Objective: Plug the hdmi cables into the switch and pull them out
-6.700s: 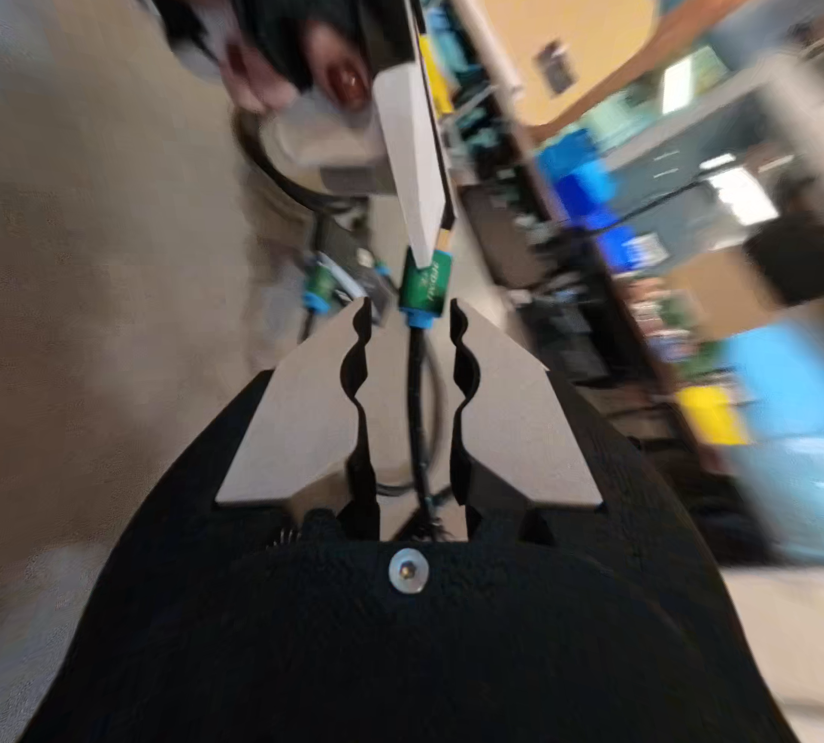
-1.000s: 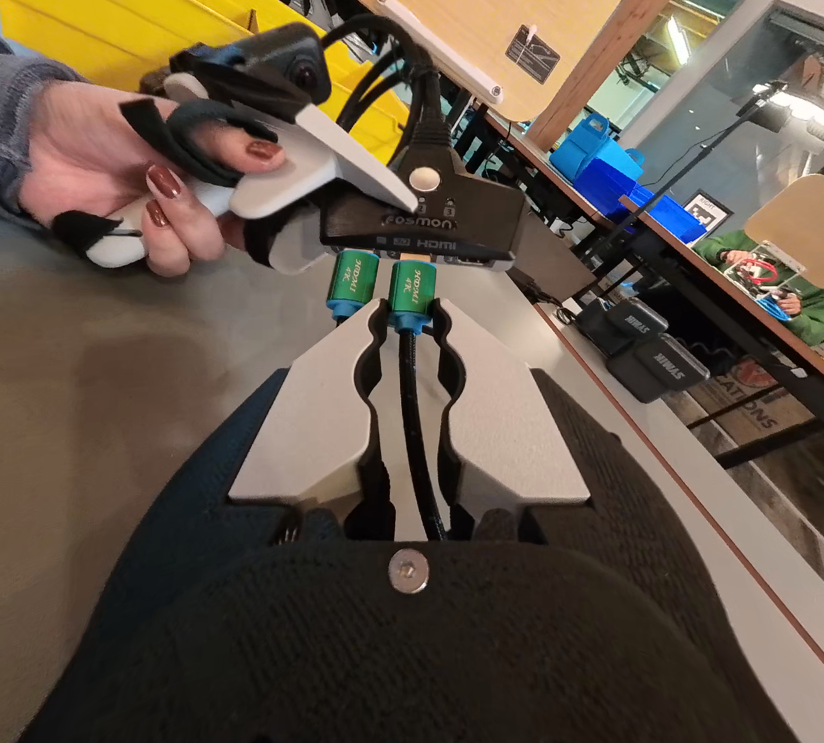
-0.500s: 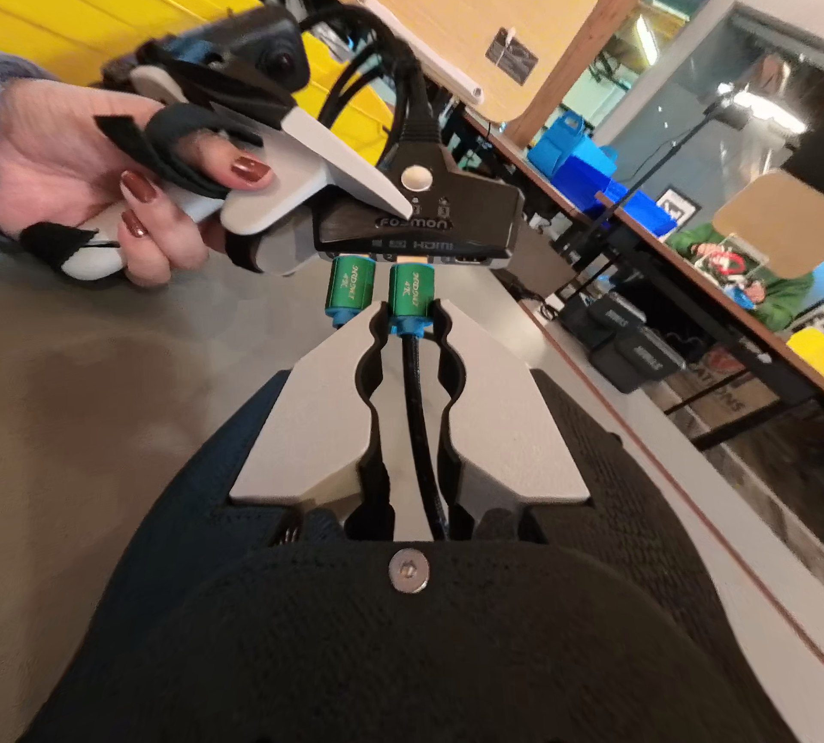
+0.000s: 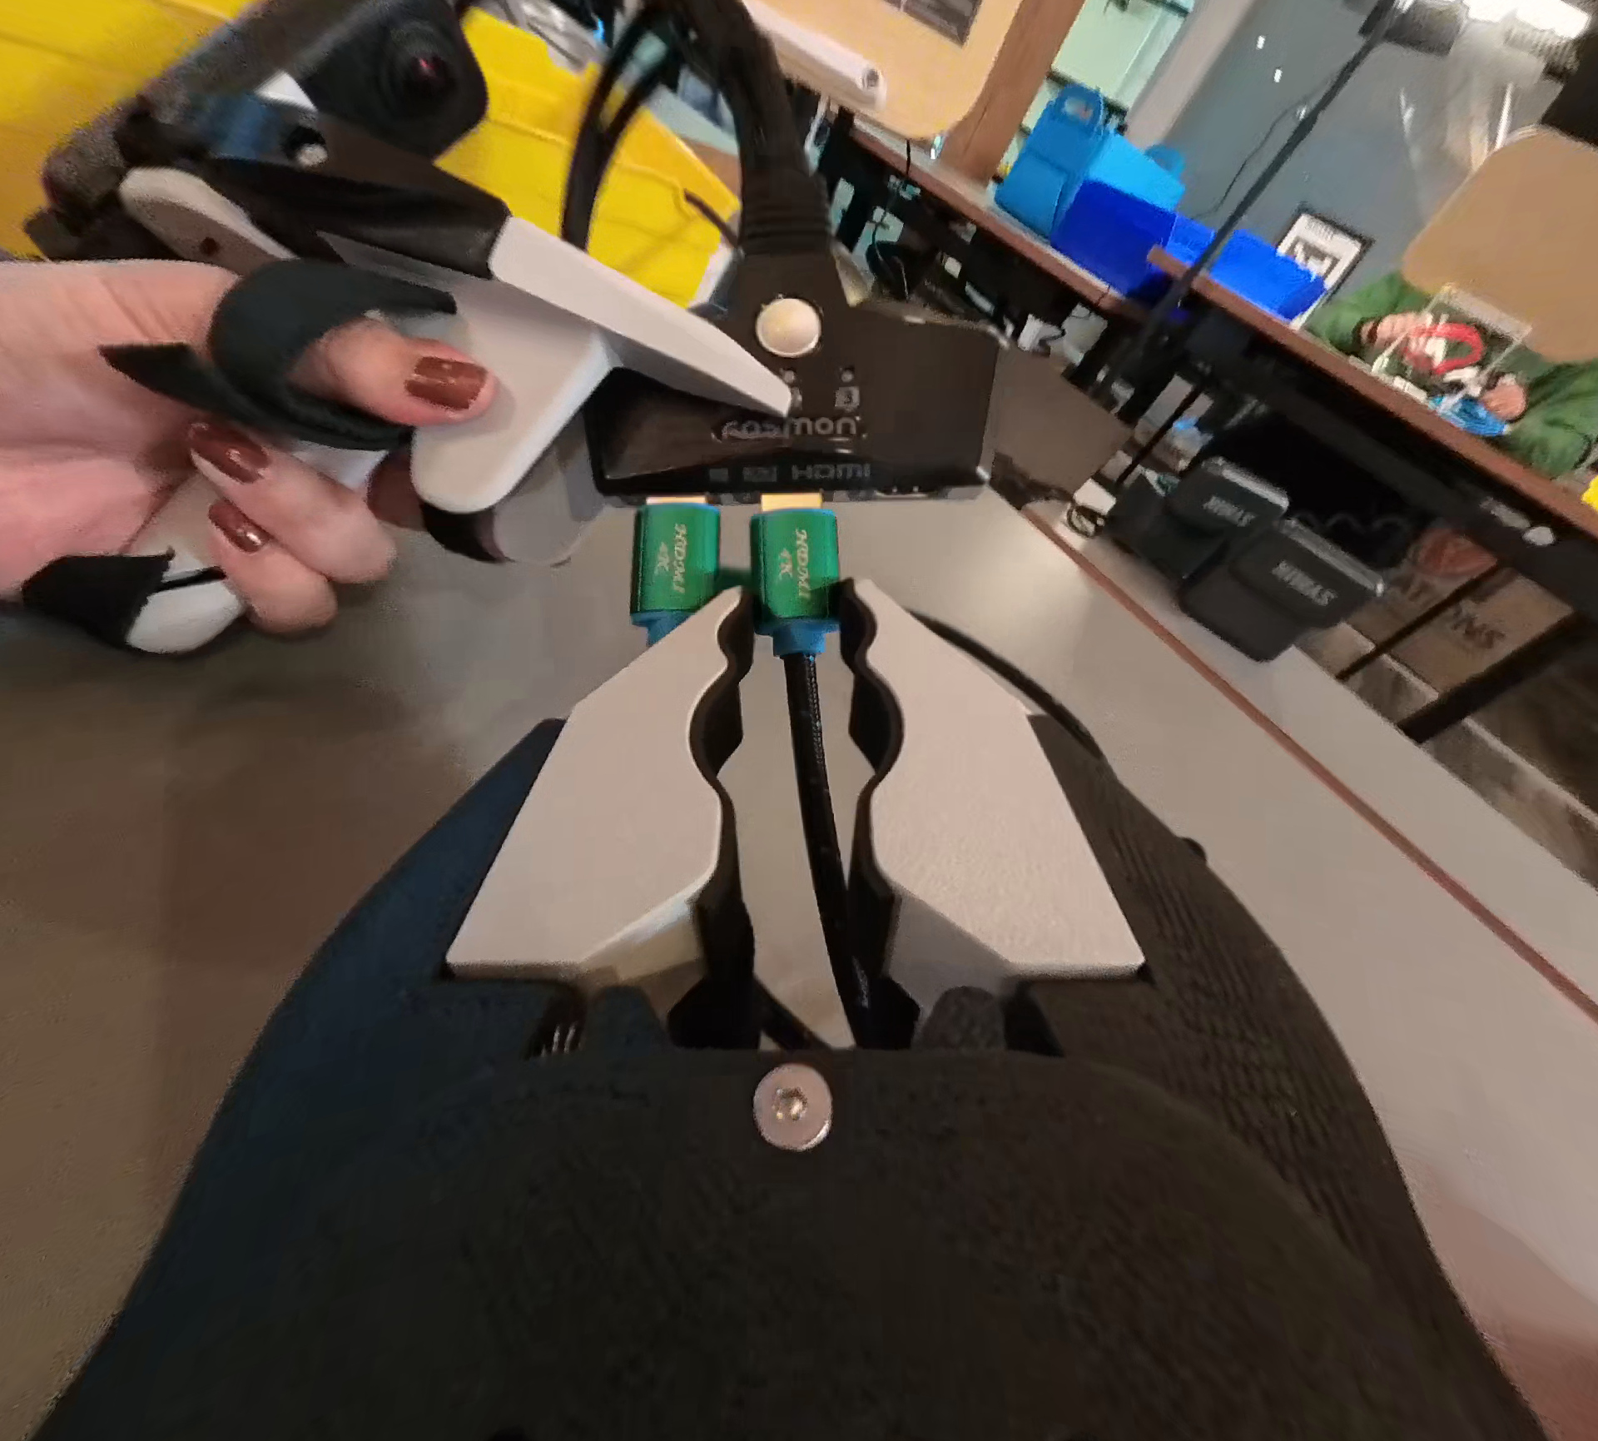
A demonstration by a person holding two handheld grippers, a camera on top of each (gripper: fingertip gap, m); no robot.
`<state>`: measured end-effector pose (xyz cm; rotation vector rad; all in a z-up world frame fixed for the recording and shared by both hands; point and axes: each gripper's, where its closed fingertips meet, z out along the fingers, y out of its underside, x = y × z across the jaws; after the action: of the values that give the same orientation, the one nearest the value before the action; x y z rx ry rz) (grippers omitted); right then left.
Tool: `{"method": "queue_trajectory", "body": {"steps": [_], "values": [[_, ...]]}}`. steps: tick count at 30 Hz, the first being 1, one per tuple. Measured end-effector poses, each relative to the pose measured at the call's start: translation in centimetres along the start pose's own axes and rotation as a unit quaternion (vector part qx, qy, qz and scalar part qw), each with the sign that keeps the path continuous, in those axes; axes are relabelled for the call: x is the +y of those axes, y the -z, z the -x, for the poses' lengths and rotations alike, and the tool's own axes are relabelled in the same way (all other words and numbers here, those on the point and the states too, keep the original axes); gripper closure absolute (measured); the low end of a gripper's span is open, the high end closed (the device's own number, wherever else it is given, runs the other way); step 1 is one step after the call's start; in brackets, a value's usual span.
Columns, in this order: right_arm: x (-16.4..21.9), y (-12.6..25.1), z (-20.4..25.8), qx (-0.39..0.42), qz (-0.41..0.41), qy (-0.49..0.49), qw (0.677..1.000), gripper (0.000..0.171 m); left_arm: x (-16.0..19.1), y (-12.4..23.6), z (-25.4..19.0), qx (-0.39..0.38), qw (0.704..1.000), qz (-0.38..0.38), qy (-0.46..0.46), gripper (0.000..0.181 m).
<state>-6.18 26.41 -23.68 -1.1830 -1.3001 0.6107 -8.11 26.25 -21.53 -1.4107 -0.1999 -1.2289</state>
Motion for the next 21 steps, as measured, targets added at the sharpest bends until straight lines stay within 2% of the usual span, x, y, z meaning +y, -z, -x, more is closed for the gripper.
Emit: {"method": "queue_trajectory", "body": {"steps": [7, 10, 12, 19, 21], "values": [[-0.5, 0.1, 0.4, -0.016, -0.025, 0.025, 0.999, 0.153, 0.0, -0.1, -0.4, 0.019, 1.000, 0.002, -0.003, 0.161], [-0.6, 0.0, 1.2, -0.029, -0.029, 0.051, 0.998, 0.153, 1.2, -0.9, -1.7, 0.054, 0.998, 0.032, -0.011, 0.133], [-0.7, 0.1, 1.3, -0.029, -0.033, 0.058, 0.997, 0.153, 0.8, -0.8, -2.3, 0.072, 0.997, 0.018, -0.007, 0.127], [-1.1, 0.3, 1.6, -0.042, -0.047, 0.058, 0.996, 0.153, 0.3, -0.5, -1.3, 0.032, 0.999, 0.006, -0.036, 0.158], [-1.1, 0.3, 1.7, -0.042, -0.049, 0.059, 0.996, 0.153, 0.3, -0.5, -1.1, 0.028, 0.999, 0.006, -0.040, 0.162]]}}
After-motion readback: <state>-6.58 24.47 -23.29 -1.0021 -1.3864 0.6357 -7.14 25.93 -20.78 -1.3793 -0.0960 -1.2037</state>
